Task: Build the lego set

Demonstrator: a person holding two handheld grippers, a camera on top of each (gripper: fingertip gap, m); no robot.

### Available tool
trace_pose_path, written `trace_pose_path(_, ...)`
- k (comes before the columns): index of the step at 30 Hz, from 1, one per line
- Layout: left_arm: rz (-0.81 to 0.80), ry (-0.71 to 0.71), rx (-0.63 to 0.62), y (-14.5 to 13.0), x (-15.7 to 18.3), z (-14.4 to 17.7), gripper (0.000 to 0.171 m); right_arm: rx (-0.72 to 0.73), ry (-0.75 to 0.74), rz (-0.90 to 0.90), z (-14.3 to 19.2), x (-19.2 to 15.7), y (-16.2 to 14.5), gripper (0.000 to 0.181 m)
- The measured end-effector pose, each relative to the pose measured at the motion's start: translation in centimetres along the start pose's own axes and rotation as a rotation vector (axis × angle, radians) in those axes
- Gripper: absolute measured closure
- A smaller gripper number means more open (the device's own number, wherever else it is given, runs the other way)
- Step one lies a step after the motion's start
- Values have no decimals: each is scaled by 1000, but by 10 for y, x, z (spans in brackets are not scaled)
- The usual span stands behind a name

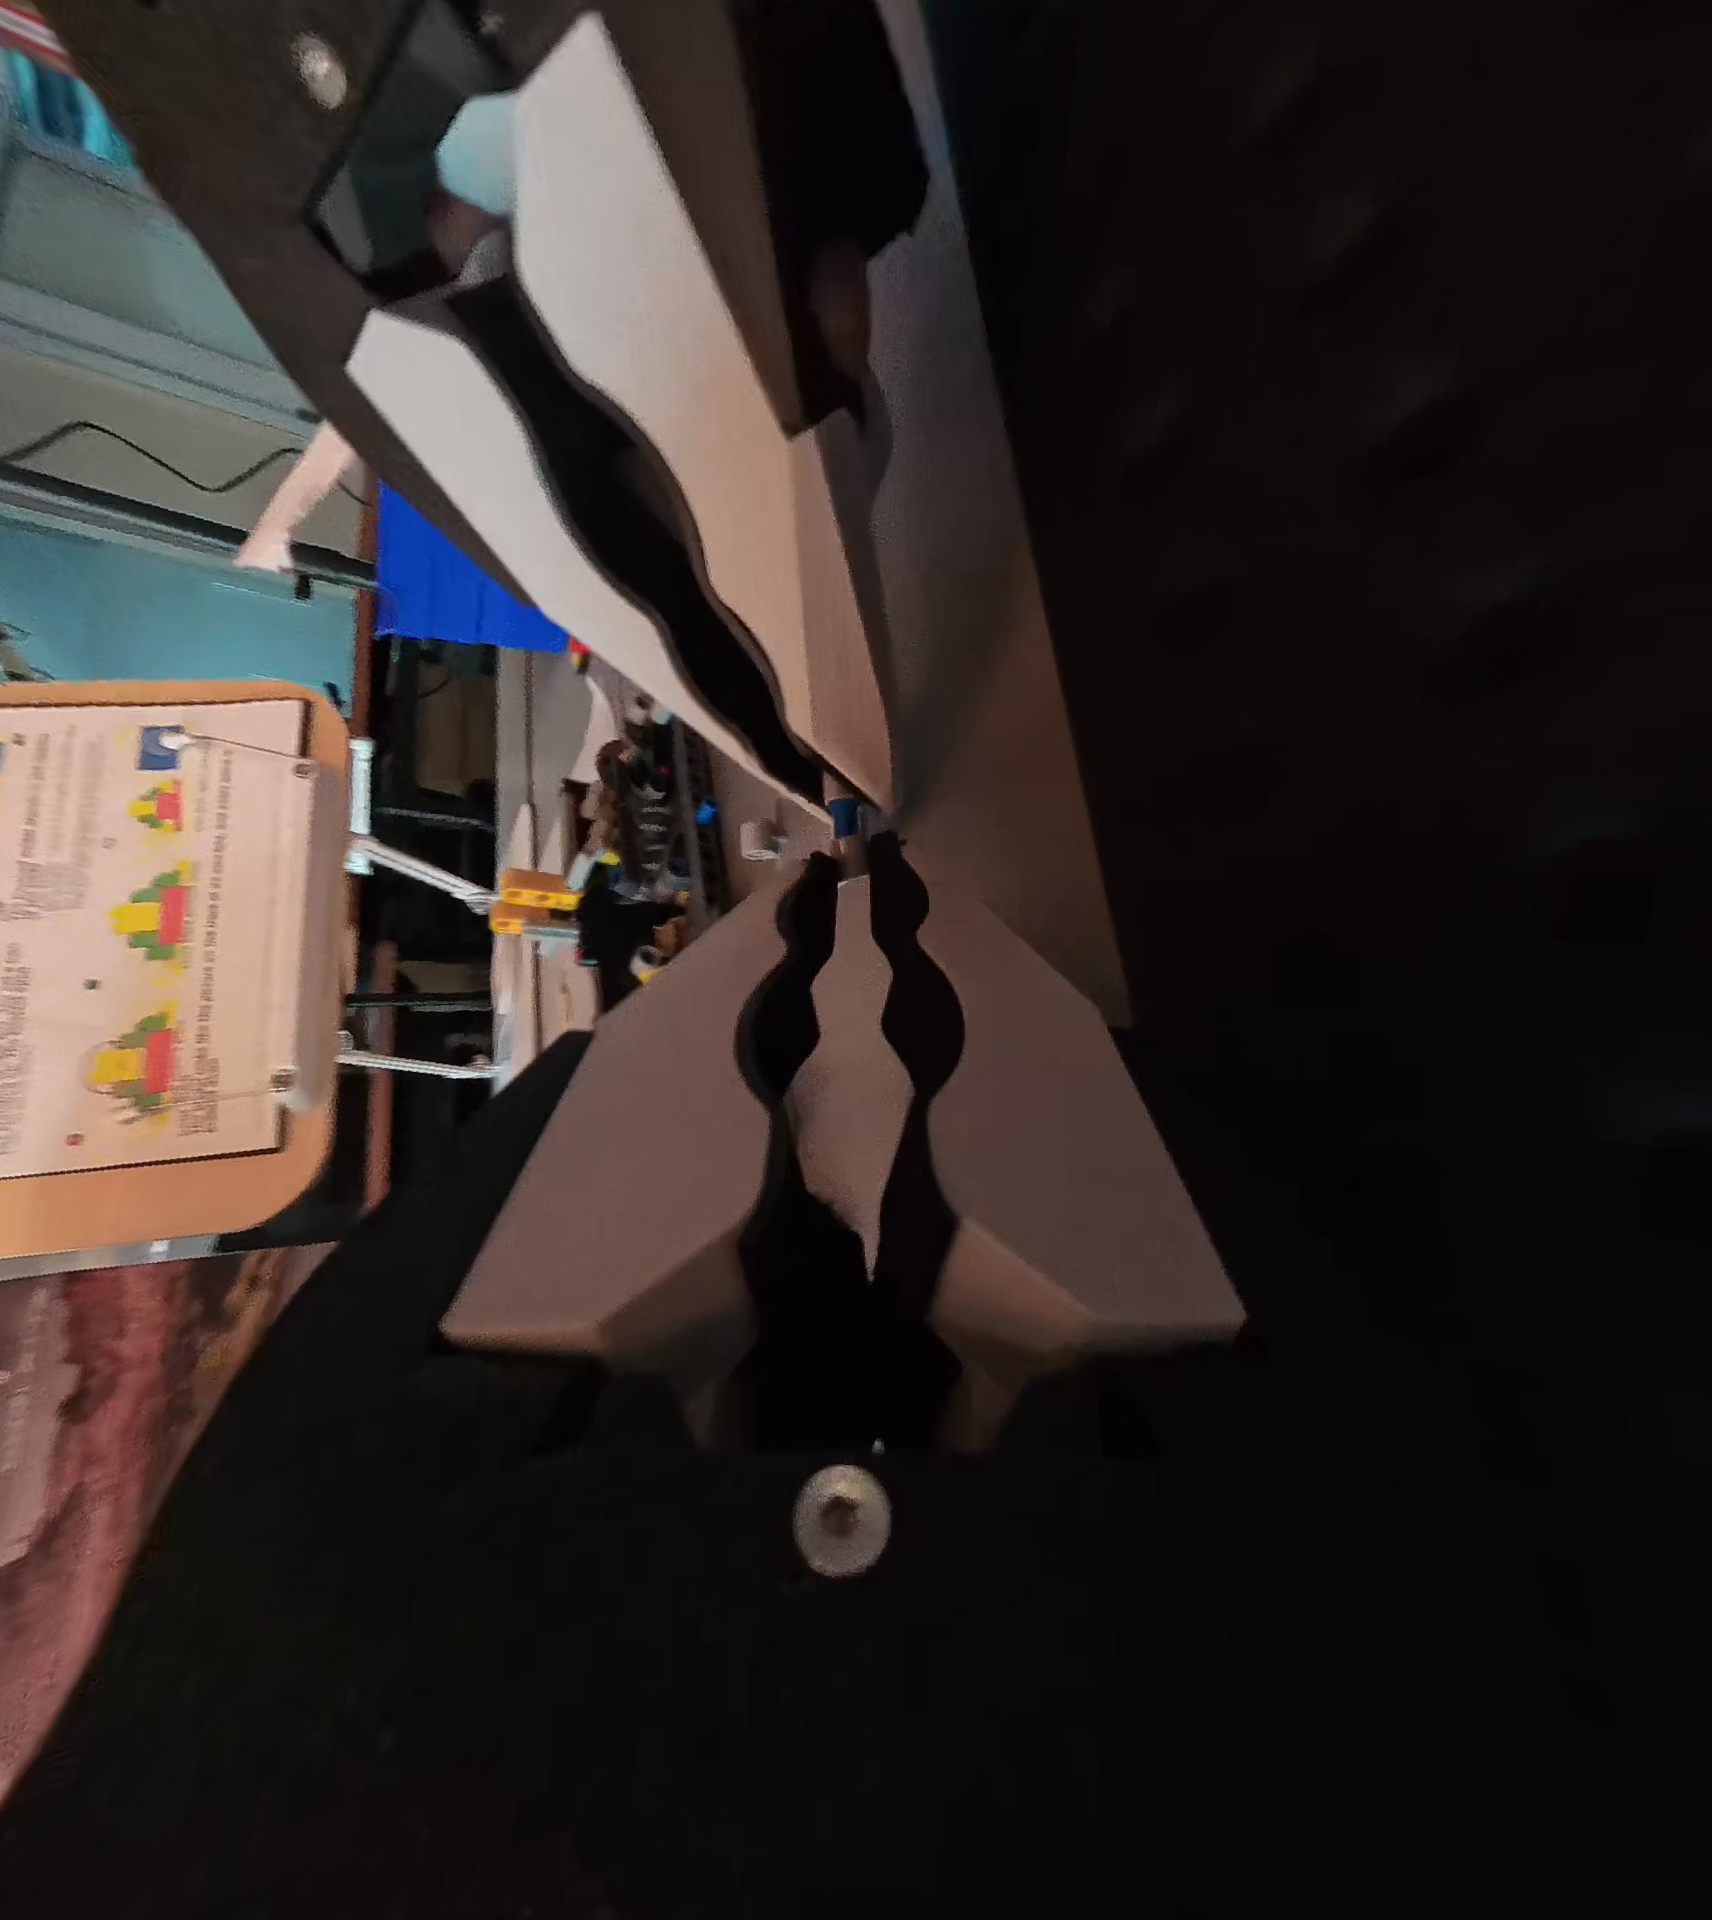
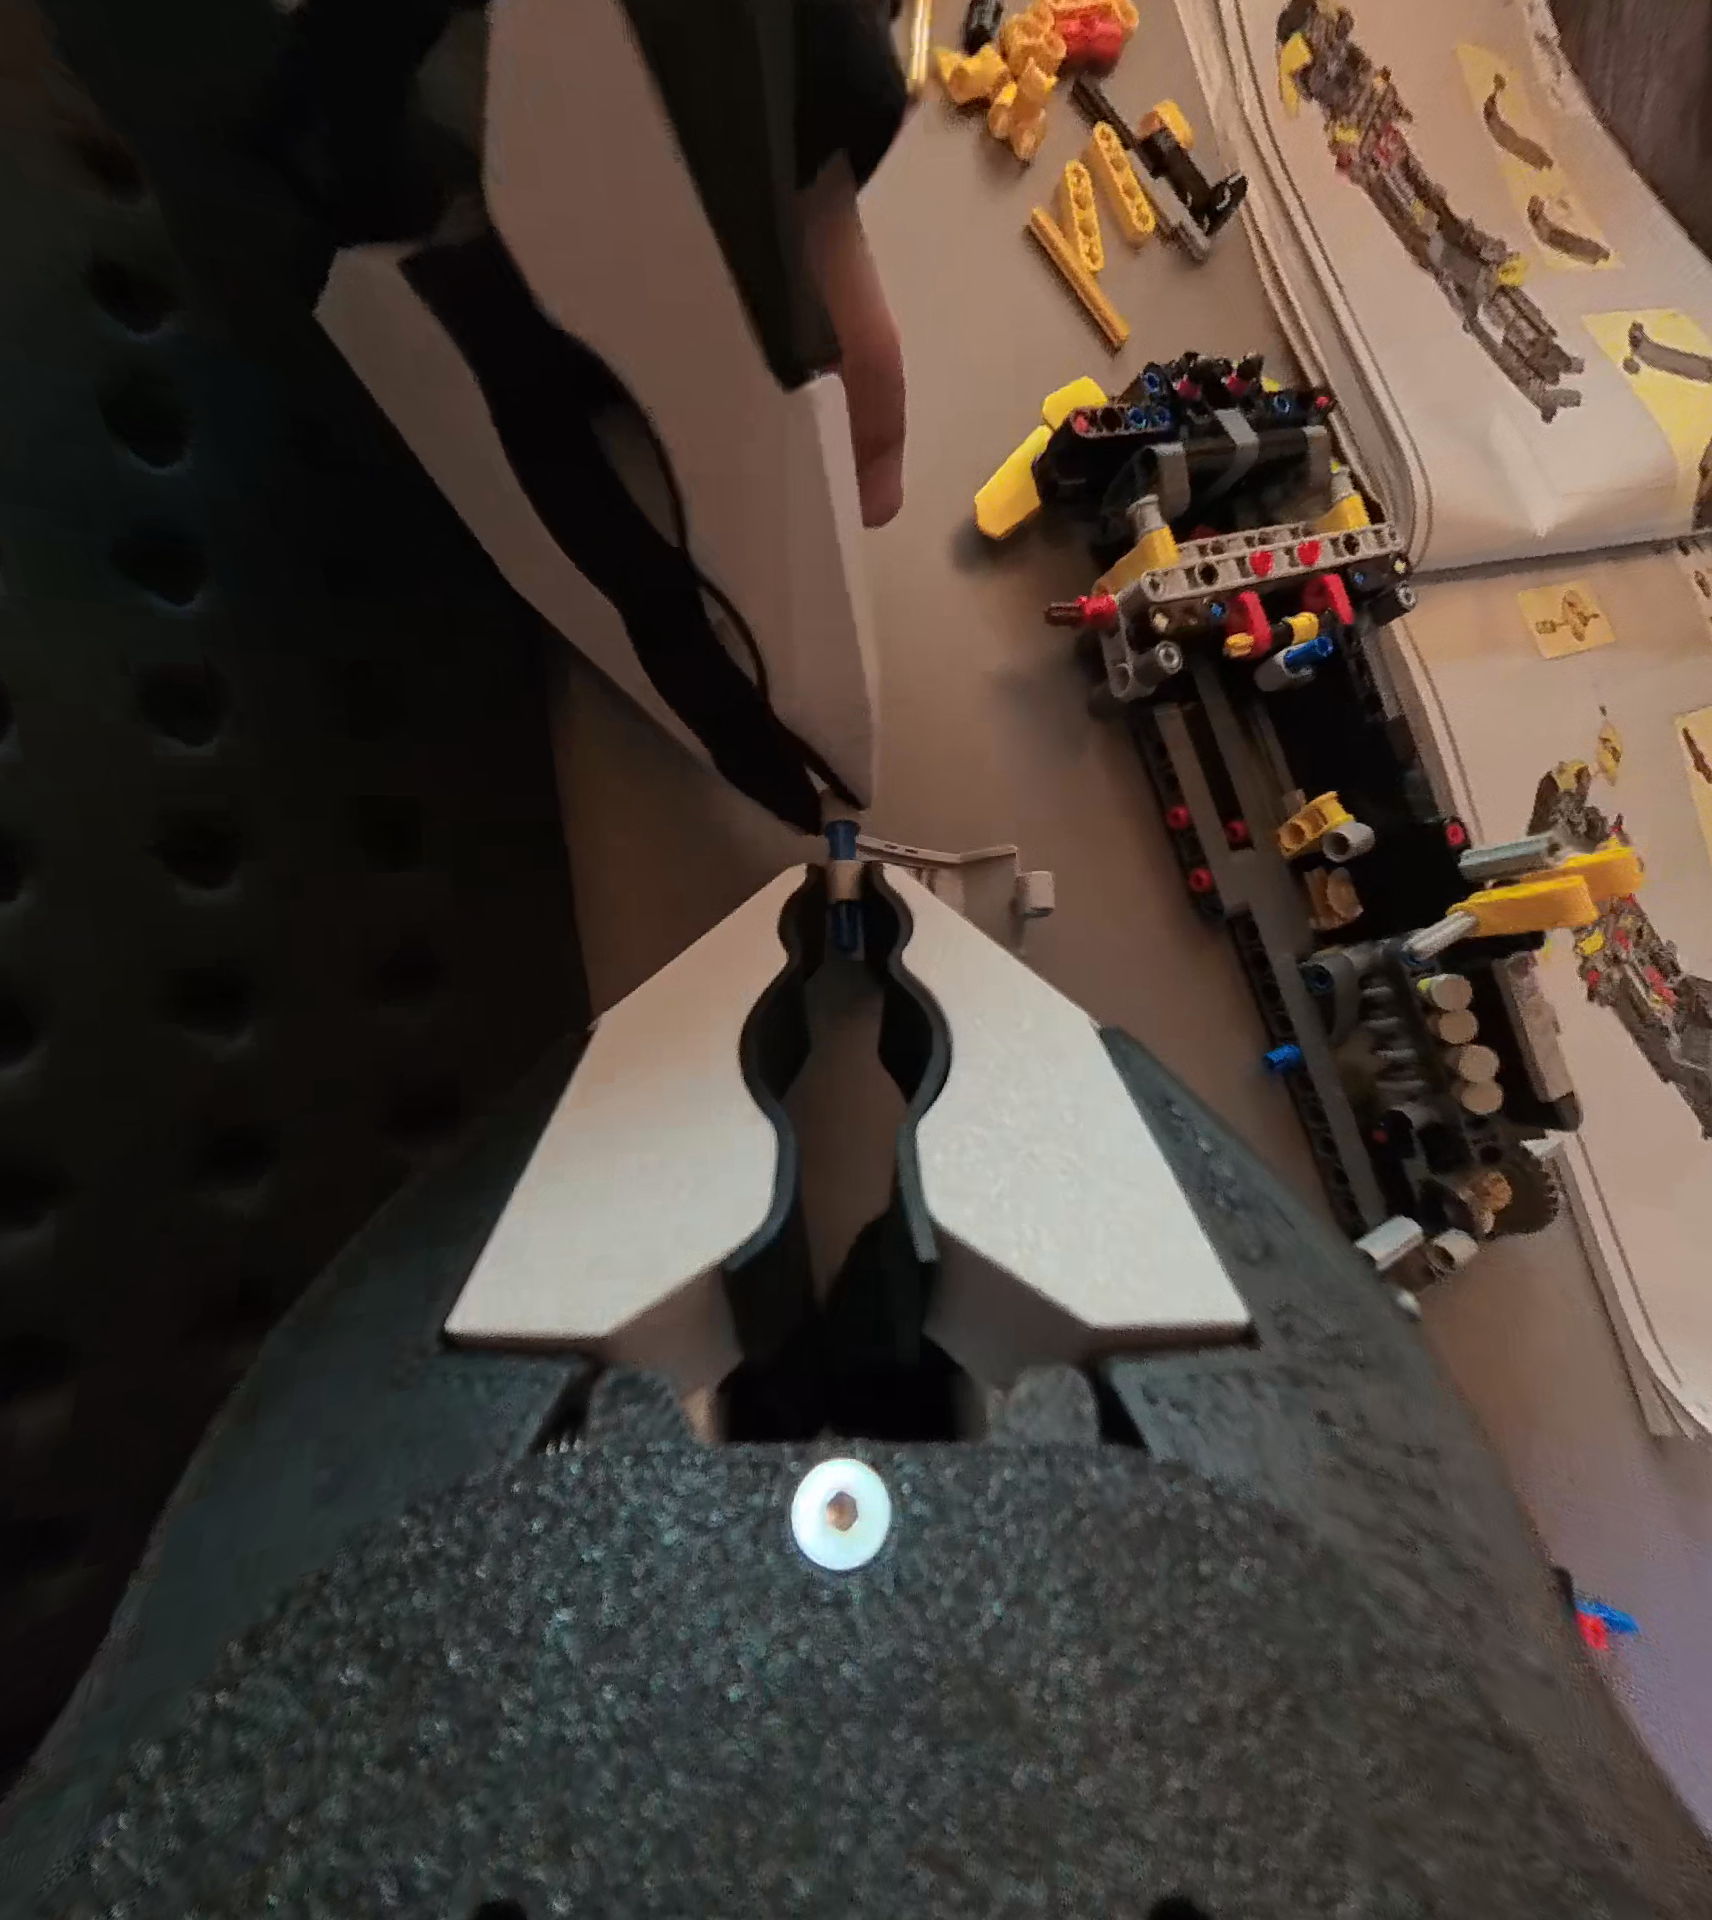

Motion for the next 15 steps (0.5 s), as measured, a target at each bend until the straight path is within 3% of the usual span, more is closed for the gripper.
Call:
trace_pose_path(9, -155, 83, -70, 3, -3, 3, 167, -190, 100, -166, 5, 7, 13, 175)
trace_pose_path(15, -152, 59, -106, 0, -3, 3, 167, -290, 128, -177, 0, 10, 19, 175)
Point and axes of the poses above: each gripper's, where its closed fingertips meet, z back along the fingers, y out of its top, x = y × z across the jaws, the point moved 5 cm from there along z, back along the fingers, and after that the axes turned 2 degrees about -x, right-handed, at the moved point
